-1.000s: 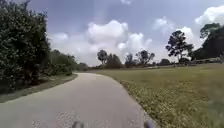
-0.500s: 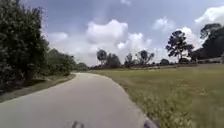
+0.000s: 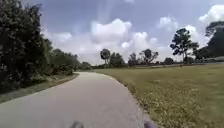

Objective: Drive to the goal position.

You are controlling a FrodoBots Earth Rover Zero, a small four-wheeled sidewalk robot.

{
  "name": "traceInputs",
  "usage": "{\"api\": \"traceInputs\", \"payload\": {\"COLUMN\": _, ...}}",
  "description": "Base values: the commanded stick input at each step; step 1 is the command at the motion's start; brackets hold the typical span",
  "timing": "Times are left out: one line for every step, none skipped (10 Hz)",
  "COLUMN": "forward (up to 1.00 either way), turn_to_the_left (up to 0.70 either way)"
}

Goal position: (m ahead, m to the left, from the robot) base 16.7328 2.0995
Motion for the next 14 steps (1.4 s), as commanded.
{"api": "traceInputs", "payload": {"forward": 0.85, "turn_to_the_left": 0.04}}
{"api": "traceInputs", "payload": {"forward": 0.85, "turn_to_the_left": 0.0}}
{"api": "traceInputs", "payload": {"forward": 0.85, "turn_to_the_left": 0.0}}
{"api": "traceInputs", "payload": {"forward": 0.85, "turn_to_the_left": 0.0}}
{"api": "traceInputs", "payload": {"forward": 0.85, "turn_to_the_left": 0.0}}
{"api": "traceInputs", "payload": {"forward": 0.85, "turn_to_the_left": 0.0}}
{"api": "traceInputs", "payload": {"forward": 0.85, "turn_to_the_left": 0.0}}
{"api": "traceInputs", "payload": {"forward": 0.85, "turn_to_the_left": 0.0}}
{"api": "traceInputs", "payload": {"forward": 0.85, "turn_to_the_left": 0.0}}
{"api": "traceInputs", "payload": {"forward": 0.85, "turn_to_the_left": 0.0}}
{"api": "traceInputs", "payload": {"forward": 0.85, "turn_to_the_left": 0.0}}
{"api": "traceInputs", "payload": {"forward": 0.85, "turn_to_the_left": 0.0}}
{"api": "traceInputs", "payload": {"forward": 0.85, "turn_to_the_left": 0.0}}
{"api": "traceInputs", "payload": {"forward": 0.85, "turn_to_the_left": 0.0}}
